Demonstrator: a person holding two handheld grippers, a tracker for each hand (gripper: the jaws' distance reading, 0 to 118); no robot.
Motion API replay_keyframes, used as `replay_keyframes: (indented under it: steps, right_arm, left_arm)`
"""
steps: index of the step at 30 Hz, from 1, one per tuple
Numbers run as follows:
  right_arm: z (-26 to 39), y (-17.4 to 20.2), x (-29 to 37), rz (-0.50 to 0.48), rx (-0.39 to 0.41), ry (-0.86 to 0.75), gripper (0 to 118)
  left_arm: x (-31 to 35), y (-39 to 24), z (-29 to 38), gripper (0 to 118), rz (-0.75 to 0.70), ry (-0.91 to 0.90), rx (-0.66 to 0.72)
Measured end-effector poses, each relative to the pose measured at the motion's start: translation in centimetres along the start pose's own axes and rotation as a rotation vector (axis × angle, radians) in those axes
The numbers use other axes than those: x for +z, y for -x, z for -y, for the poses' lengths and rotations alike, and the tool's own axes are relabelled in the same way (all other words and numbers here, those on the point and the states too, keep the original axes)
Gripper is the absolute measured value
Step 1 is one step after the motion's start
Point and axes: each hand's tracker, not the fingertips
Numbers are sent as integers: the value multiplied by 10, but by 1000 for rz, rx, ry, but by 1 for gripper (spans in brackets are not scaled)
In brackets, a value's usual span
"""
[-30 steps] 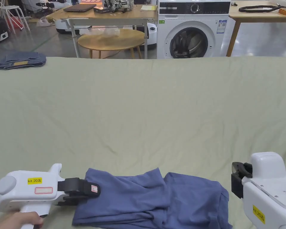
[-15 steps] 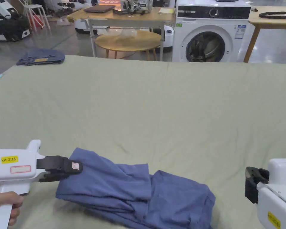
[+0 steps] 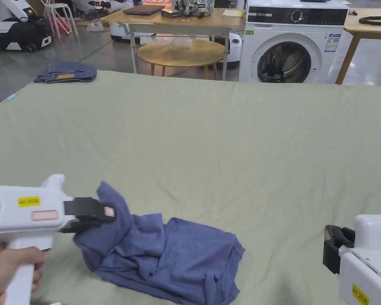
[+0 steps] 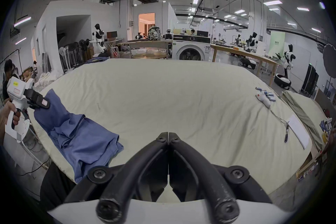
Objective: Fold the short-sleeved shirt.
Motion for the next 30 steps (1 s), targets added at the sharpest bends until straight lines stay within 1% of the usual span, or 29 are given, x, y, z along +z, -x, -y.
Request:
replay_keyframes:
  steps: [2, 4, 6, 7, 9, 10, 12, 14, 15, 16, 17, 18, 19, 20, 22, 24, 25, 26, 27, 28, 29, 30]
  right_arm:
    - [2, -1, 1, 1, 1, 2, 0]
    - [3, -4, 2, 9, 1, 6, 0]
    - [4, -9, 4, 17, -10, 7, 0]
    - [5, -12, 5, 21, -14, 7, 0]
    - [6, -18, 7, 38, -19, 8, 0]
    - [7, -21, 9, 43, -23, 9, 0]
    - [8, -26, 9, 55, -32, 8, 0]
    - [8, -30, 10, 65, -38, 8, 0]
    - [8, -31, 9, 69, -42, 8, 0]
    - [9, -31, 9, 66, -45, 10, 0]
    - [9, -31, 9, 65, -47, 10, 0]
    - [9, -30, 8, 66, -47, 10, 0]
    - [9, -29, 7, 65, -45, 11, 0]
    - [9, -28, 6, 61, -46, 12, 0]
    - [9, -25, 5, 46, -47, 13, 0]
    - [10, -21, 5, 38, -41, 13, 0]
    - [10, -19, 4, 35, -40, 13, 0]
    - [10, -18, 4, 29, -40, 15, 0]
    - [10, -17, 3, 23, -39, 17, 0]
    - [11, -15, 2, 17, -37, 19, 0]
    - [12, -14, 2, 14, -34, 21, 0]
    - [12, -13, 1, 12, -31, 24, 0]
  left_arm:
    - [-29, -21, 10, 5, -27, 41, -107]
    - [-64, -41, 24, 5, -36, 65, -109]
    - [-95, -46, 31, 5, -25, 136, -159]
    - [-111, -49, 36, 5, -25, 128, -112]
    - [-134, -55, 45, 5, -2, 184, -131]
    - [-146, -57, 51, 5, -17, 171, -119]
    - [-161, -59, 56, 5, -21, 234, -144]
    - [-168, -61, 64, 7, -16, 225, -158]
    - [-167, -60, 63, 23, -10, 248, -176]
    - [-161, -58, 63, 50, -1, 237, -185]
    - [-155, -60, 64, 83, 26, 226, -197]
    - [-146, -60, 61, 107, 94, 224, -175]
    - [-136, -60, 58, 111, 159, 220, -155]
    - [-126, -60, 55, 111, 177, 204, -147]
    - [-97, -62, 45, 111, 176, 138, -160]
    - [-78, -53, 34, 110, 158, 104, -141]
    - [-72, -54, 32, 104, 160, 104, -117]
    - [-69, -47, 28, 85, 172, 114, -64]
    - [-69, -37, 25, 43, 215, 144, 15]
    - [-72, -30, 26, 15, 297, 143, 55]
    - [-76, -29, 28, 10, 352, 151, 70]
    - [-85, -30, 32, 8, 367, 163, 33]
